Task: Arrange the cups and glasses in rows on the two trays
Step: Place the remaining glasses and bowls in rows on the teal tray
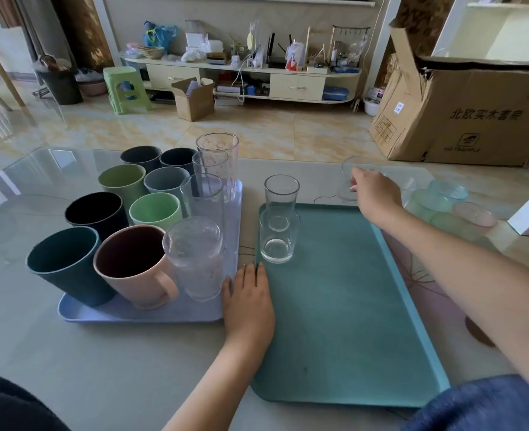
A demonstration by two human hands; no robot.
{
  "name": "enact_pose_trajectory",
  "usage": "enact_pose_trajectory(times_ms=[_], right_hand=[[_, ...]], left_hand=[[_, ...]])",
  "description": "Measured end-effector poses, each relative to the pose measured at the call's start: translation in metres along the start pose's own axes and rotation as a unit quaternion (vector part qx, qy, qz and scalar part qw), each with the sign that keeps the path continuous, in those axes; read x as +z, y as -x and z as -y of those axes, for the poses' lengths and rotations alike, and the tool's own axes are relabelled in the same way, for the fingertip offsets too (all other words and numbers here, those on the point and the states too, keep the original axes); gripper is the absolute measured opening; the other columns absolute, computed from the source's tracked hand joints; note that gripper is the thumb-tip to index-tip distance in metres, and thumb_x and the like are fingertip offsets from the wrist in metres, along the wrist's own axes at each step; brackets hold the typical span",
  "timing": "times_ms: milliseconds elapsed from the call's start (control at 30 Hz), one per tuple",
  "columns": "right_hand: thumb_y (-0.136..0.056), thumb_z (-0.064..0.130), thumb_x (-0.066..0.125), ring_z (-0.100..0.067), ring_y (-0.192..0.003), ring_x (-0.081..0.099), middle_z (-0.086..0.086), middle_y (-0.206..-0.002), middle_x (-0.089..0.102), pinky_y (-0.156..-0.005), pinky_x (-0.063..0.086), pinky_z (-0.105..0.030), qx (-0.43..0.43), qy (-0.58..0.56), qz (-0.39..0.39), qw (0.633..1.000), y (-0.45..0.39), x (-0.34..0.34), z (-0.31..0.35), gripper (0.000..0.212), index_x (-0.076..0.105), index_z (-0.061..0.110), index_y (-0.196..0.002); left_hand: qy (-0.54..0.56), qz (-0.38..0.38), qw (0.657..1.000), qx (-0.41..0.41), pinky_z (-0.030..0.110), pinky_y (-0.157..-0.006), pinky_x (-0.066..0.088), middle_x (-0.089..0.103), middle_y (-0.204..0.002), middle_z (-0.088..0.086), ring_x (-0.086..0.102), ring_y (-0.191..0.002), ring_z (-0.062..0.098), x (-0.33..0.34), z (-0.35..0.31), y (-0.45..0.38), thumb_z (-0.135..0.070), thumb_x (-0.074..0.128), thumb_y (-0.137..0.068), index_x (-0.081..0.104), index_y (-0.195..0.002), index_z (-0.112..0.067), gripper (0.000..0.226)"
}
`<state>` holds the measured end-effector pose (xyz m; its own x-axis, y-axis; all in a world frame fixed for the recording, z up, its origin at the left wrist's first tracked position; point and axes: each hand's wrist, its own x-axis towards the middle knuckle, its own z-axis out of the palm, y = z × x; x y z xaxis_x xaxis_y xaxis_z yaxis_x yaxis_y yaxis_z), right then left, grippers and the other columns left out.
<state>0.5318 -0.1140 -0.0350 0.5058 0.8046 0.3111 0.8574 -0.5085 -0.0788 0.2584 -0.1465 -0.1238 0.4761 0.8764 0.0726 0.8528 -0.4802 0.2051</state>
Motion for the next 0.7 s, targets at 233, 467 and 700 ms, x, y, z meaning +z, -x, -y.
enact_pose_trajectory(times_ms=[233,467,700], right_hand=[[-0.087,0.025,0.064,-0.024,-0.082,0.059,-0.003,-0.091,0.066,-0.062,0.038,-0.027,-0.032,0.015,0.136,0.990,0.083,-0.058,0.012,0.013,0.053,0.022,-0.079],[-0.083,0.031,0.069,-0.023,-0.091,0.063,0.001,-0.093,0.070,-0.067,0.043,-0.026,-0.079,-0.058,0.204,0.974,0.159,-0.078,0.070,0.015,0.057,0.026,-0.075],[-0.092,0.028,0.056,-0.032,-0.099,0.062,-0.008,-0.105,0.067,-0.068,0.038,-0.030,-0.146,-0.039,0.183,0.971,0.182,-0.059,0.118,0.013,0.062,0.019,-0.100]], left_hand=[[-0.001,0.004,1.000,0.009,0.039,-0.116,0.012,0.018,-0.155,0.004,0.015,-0.144,0.021,-0.005,0.000,0.004,-0.005,0.028,-0.093,0.012,-0.148,-0.014,0.059],[0.043,-0.012,0.999,0.012,0.033,-0.115,0.013,0.023,-0.155,0.006,0.019,-0.143,0.020,-0.008,0.005,0.019,-0.002,0.027,-0.092,0.014,-0.148,-0.009,0.058],[0.124,-0.045,0.991,0.012,0.027,-0.114,0.014,0.027,-0.154,0.002,0.024,-0.141,0.015,-0.001,0.011,0.038,-0.001,0.030,-0.089,0.020,-0.146,-0.013,0.060]])
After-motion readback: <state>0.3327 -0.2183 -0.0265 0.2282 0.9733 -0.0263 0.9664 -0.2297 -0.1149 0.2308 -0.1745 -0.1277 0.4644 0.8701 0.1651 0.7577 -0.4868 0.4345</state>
